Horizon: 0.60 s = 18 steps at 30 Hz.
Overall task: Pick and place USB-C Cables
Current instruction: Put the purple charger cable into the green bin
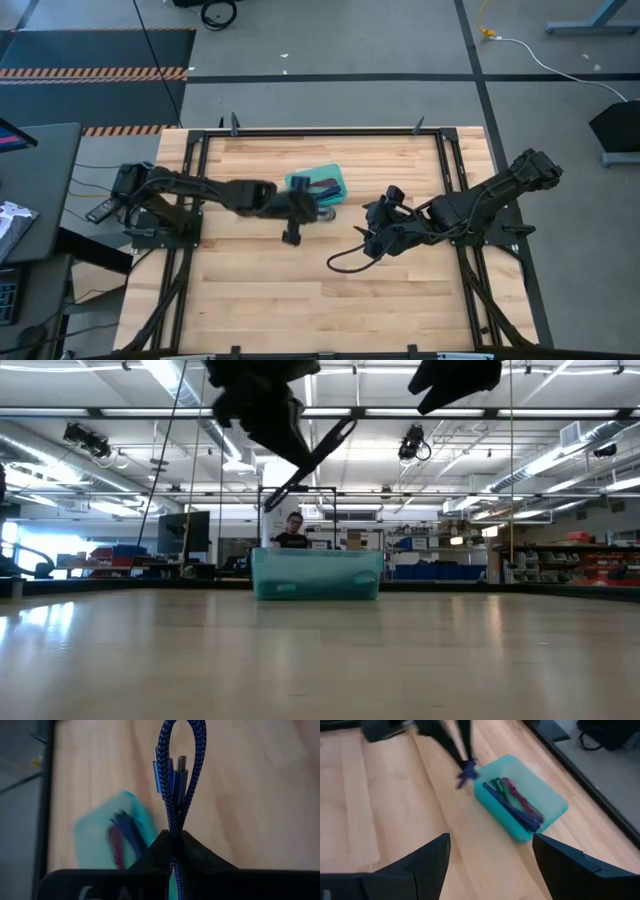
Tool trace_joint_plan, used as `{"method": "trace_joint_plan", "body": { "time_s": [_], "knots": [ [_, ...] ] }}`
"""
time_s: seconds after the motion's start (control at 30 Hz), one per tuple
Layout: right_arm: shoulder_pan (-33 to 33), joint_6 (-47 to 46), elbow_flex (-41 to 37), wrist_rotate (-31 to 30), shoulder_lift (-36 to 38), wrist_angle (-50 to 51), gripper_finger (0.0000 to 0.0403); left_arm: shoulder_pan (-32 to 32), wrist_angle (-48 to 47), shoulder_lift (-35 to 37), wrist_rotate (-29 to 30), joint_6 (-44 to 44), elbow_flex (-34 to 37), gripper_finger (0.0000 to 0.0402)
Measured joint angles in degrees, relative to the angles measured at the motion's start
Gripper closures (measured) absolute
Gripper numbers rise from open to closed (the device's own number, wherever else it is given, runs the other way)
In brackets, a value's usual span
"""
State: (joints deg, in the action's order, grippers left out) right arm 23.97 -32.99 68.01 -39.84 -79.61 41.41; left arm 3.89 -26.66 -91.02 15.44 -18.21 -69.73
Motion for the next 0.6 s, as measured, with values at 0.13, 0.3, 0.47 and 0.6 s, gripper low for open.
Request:
{"method": "trace_joint_plan", "body": {
  "time_s": [0.13,0.3,0.47,0.6],
  "knots": [
    [0.0,-0.2,0.0,-0.1,0.0,0.7,0.0115,-4.7,4.6,0.0,-1.4,-2.1,0.0,0.0381],
    [0.0,-0.3,0.0,0.2,0.0,0.6,0.0115,-11.7,7.6,-0.2,-6.0,-3.4,0.0,0.0383],
    [0.0,-0.2,0.0,0.2,0.0,0.7,0.0115,-17.7,8.9,-1.9,-11.7,-1.3,-0.1,0.0383],
    [0.0,0.0,-0.1,0.3,0.0,1.0,0.0115,-20.3,8.0,-4.0,-13.8,0.7,-0.1,0.0383]
  ]
}}
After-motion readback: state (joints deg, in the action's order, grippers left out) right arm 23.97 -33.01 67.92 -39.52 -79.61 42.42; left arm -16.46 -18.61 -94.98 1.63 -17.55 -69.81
